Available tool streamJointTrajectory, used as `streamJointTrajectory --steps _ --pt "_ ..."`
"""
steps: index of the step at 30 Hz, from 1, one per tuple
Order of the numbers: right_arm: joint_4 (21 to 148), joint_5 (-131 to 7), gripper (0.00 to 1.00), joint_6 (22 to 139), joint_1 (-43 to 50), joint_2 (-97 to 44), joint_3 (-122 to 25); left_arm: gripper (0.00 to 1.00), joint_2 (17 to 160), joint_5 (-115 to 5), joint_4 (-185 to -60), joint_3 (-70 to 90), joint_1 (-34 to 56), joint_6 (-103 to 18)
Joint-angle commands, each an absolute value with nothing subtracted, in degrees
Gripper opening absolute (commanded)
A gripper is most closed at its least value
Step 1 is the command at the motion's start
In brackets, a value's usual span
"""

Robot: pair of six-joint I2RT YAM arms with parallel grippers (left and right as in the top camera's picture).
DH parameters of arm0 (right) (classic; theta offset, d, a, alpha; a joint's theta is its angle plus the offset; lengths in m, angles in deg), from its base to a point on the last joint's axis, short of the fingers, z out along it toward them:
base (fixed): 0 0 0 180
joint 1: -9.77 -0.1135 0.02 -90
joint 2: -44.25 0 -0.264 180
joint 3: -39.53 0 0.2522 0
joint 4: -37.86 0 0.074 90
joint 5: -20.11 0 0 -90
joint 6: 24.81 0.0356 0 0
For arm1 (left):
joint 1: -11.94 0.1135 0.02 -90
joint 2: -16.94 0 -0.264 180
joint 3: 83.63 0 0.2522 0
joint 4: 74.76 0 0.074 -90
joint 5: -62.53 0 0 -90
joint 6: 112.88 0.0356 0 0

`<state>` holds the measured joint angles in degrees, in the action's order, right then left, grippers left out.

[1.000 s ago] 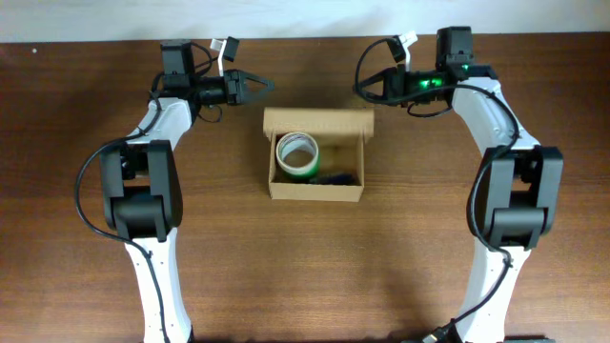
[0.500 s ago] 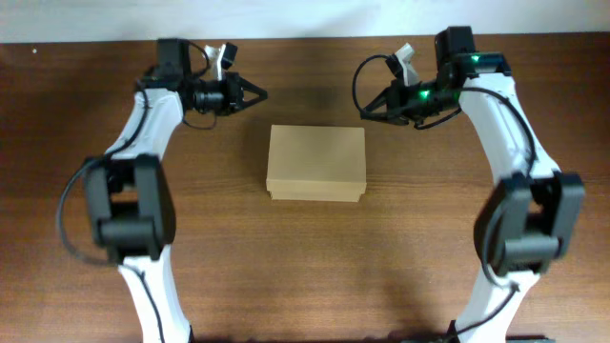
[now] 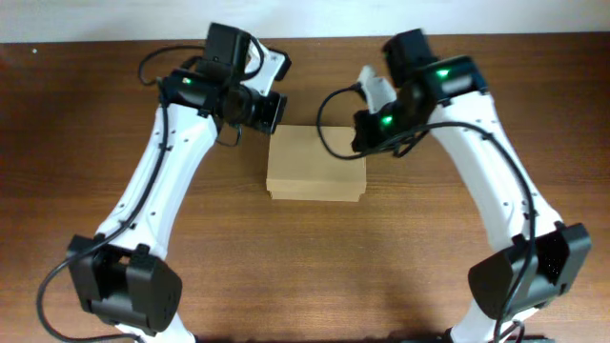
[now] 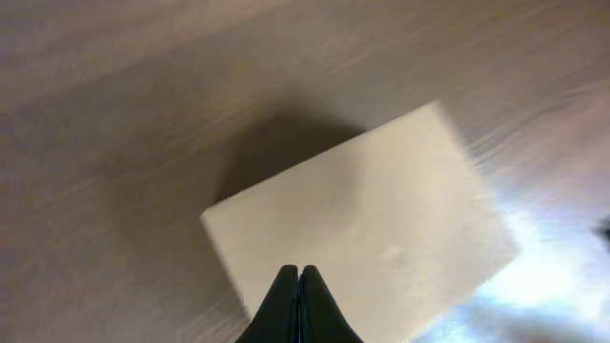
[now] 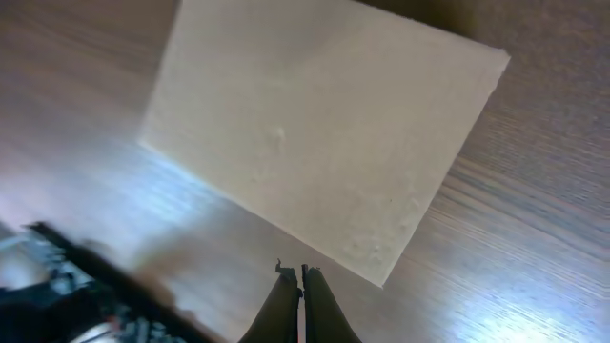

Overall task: Pack container
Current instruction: 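Press down on the closed lid with both grippers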

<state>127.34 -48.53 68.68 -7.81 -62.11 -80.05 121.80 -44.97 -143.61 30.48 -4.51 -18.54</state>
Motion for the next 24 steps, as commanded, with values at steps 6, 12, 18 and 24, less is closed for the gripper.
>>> streamJointTrajectory --steps 6,12,18,24 --pt "127.52 -59.46 0.04 70.08 -9.30 -64.96 -77.12 0.02 122.83 -39.92 -141.69 21.74 -4.59 -17.69" --pt "124.66 -59.24 0.04 69.95 -9.45 -66.51 -70.23 0.01 122.85 -43.98 -139.50 16.93 -5.18 -19.39" --pt "119.58 -58.78 0.04 69.97 -9.45 -66.51 -63.11 0.02 122.85 -44.03 -139.04 13.61 -5.60 -19.39" --pt "117.09 -58.78 0.04 69.51 -9.37 -66.49 -59.44 0.02 122.89 -44.20 -136.97 9.70 -5.58 -19.39"
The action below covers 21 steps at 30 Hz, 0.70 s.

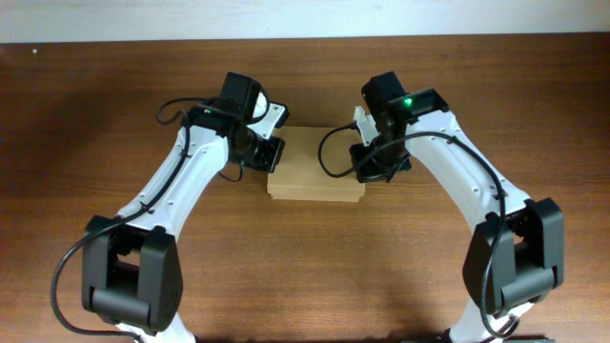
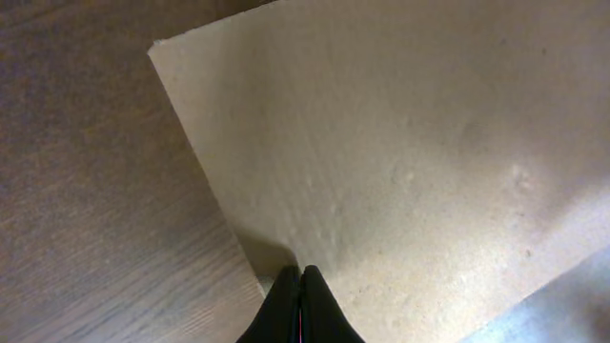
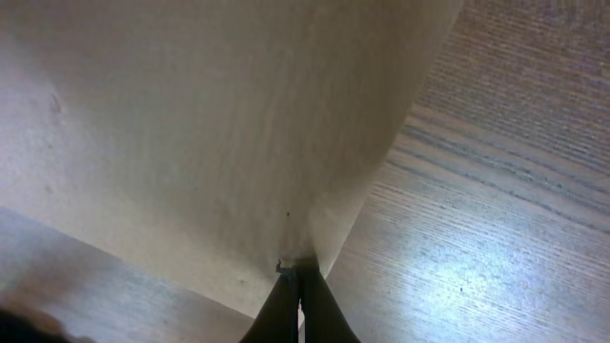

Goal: Pack container

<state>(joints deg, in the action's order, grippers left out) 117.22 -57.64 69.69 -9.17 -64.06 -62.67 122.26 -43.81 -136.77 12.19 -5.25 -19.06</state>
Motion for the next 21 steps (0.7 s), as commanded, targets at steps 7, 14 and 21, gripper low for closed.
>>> streamJointTrajectory --steps 7,14,21 --pt "121.77 -59.19 0.04 69.51 -7.07 -64.39 -70.17 0.02 119.90 -43.94 -137.78 14.59 -3.81 -19.37" --pt "135.45 -70.06 0.04 69.53 -2.96 -63.75 -97.67 0.11 114.26 -31.44 -145.06 30.64 0.06 -17.49" --pt "145.97 -73.58 0.04 70.69 -0.21 -60.41 -120.31 0.13 112.14 -25.01 -157.69 50.39 4.35 -12.29"
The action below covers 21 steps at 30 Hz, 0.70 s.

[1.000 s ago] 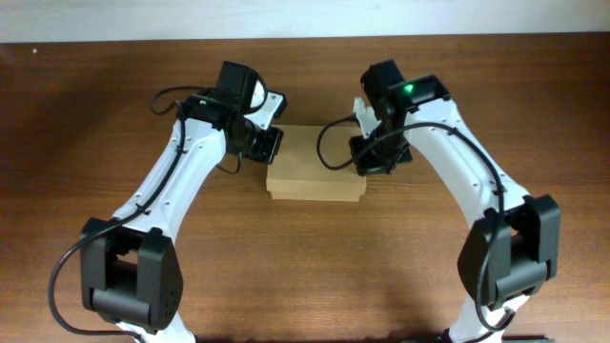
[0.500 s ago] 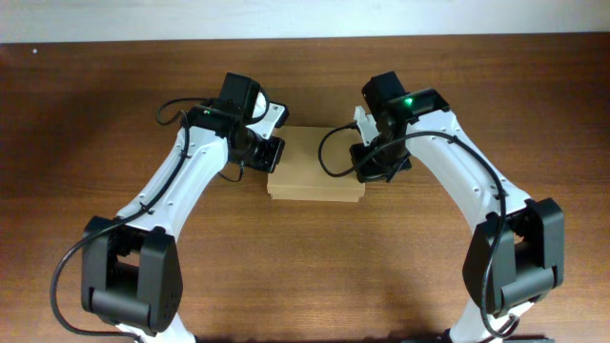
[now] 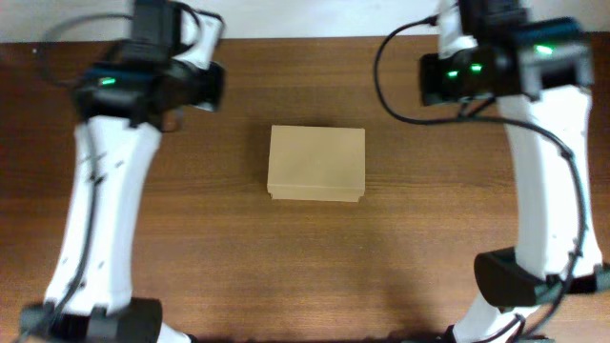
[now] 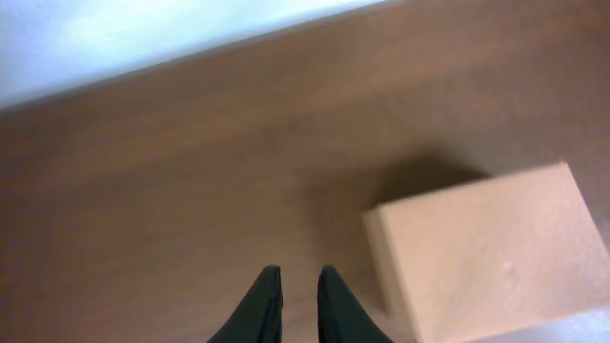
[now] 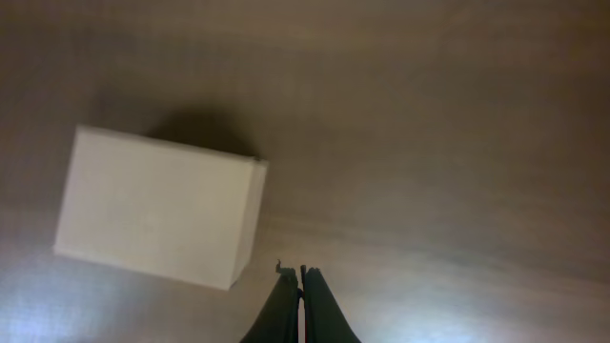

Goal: Pack container

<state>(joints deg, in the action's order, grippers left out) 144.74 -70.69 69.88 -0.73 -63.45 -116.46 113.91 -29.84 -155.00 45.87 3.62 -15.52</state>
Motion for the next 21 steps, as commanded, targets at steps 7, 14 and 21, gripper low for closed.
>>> streamJointTrajectory --steps 7,14,21 --pt "144.20 -73.95 0.04 70.84 4.40 -41.35 -109.12 0.19 101.10 -24.27 -157.91 46.59 7.56 -12.27" --pt "137.49 -76.70 0.06 70.80 5.93 -16.74 -86.89 0.41 78.31 -17.54 -147.81 20.21 7.71 -12.97" --pt "135.15 -76.77 0.06 70.39 5.93 1.40 -66.02 0.64 58.92 -12.66 -143.07 -5.34 7.71 -16.02"
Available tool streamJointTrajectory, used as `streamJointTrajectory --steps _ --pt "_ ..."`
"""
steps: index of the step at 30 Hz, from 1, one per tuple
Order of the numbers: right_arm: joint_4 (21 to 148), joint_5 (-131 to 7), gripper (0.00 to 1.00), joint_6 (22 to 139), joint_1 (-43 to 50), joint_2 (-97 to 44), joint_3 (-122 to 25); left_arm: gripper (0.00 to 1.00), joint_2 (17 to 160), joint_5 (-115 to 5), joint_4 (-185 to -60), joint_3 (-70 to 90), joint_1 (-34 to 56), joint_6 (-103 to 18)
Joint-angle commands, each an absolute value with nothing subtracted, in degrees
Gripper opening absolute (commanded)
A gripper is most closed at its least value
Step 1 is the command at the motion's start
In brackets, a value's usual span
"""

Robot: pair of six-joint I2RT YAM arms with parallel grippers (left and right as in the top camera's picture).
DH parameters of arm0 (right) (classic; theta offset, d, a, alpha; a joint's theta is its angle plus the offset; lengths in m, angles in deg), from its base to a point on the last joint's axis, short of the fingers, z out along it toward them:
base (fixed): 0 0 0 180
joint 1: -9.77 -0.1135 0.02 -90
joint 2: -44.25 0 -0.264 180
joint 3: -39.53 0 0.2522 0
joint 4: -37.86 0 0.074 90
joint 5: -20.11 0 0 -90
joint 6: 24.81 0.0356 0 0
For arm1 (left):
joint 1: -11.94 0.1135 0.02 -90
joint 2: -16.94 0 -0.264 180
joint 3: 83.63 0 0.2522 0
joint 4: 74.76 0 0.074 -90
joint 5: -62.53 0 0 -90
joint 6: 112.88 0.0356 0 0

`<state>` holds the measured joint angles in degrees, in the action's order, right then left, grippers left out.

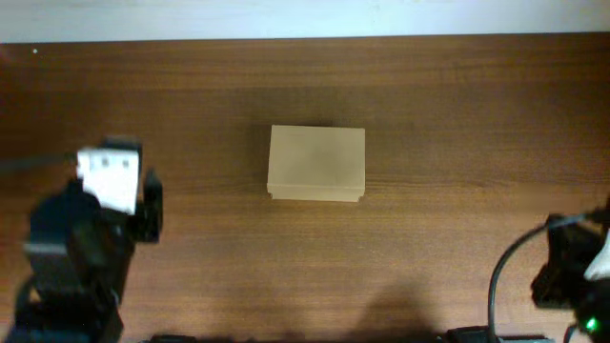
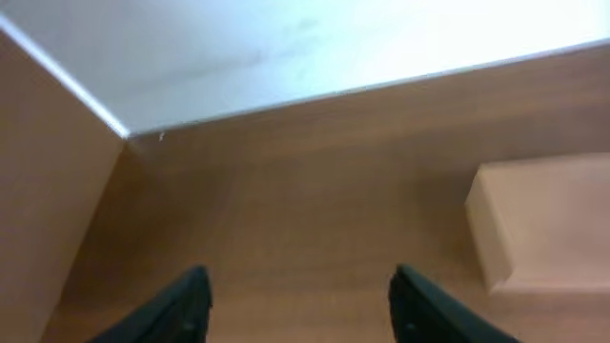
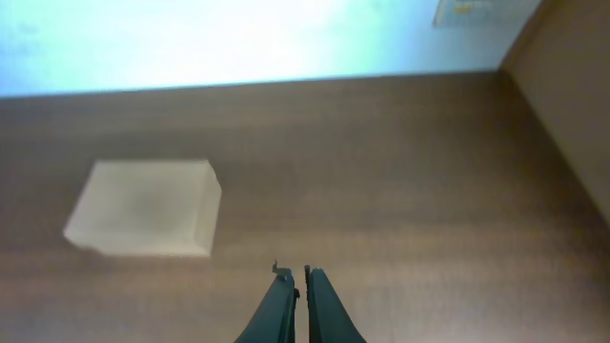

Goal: Pack container

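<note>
A closed tan cardboard container (image 1: 316,164) lies lid-down-flat in the middle of the brown table; it also shows in the left wrist view (image 2: 548,219) and the right wrist view (image 3: 143,208). My left arm (image 1: 95,219) sits at the near left, its gripper (image 2: 298,276) open wide over bare wood, well left of the container. My right arm (image 1: 572,272) is at the near right corner, its gripper (image 3: 298,272) shut and empty, well back from the container.
The table's far edge (image 1: 305,40) meets a pale wall. A wooden side panel (image 2: 48,191) rises at the left and another (image 3: 567,105) at the right.
Both arms have gone from high over the table's far corners to the near corners. The left gripper, then barely parted, is now open wide. The container has not moved.
Both grippers were shut just above the closed container's two ends. Then their tips were down at its left and right edges. After that both arms were far above and away from it, and now they rest back at the near side.
</note>
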<state>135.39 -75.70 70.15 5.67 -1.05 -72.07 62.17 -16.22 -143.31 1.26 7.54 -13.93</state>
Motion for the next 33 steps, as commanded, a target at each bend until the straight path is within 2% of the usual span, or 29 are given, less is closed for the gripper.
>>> streamJointTrajectory --steps 1,2,3,4,5,13,33 --pt "134.82 -76.81 0.06 70.36 5.93 3.24 -63.52 0.68 57.63 -12.64 -143.20 -7.35 7.73 -16.16" --pt "133.99 -76.83 0.16 70.36 5.93 4.97 -61.03 0.79 56.47 -12.62 -143.13 -9.49 7.71 -16.13" --pt "132.63 -76.88 0.37 70.34 5.93 6.82 -58.30 0.99 55.62 -12.62 -142.80 -11.31 7.71 -16.11" --pt "131.12 -77.01 0.54 70.34 5.93 8.13 -56.20 0.99 55.20 -12.60 -142.45 -12.62 7.71 -16.07" --pt "129.75 -77.14 1.00 70.34 5.93 9.23 -54.41 0.99 55.11 -12.60 -142.08 -13.78 7.71 -15.89" --pt "128.81 -77.05 0.99 70.36 5.96 10.08 -49.23 0.99 56.75 -12.64 -142.56 -16.53 7.71 -15.92" --pt "128.11 -78.89 0.99 69.77 6.18 10.30 -48.49 0.99 56.95 -12.64 -142.56 -16.53 7.71 -15.92"
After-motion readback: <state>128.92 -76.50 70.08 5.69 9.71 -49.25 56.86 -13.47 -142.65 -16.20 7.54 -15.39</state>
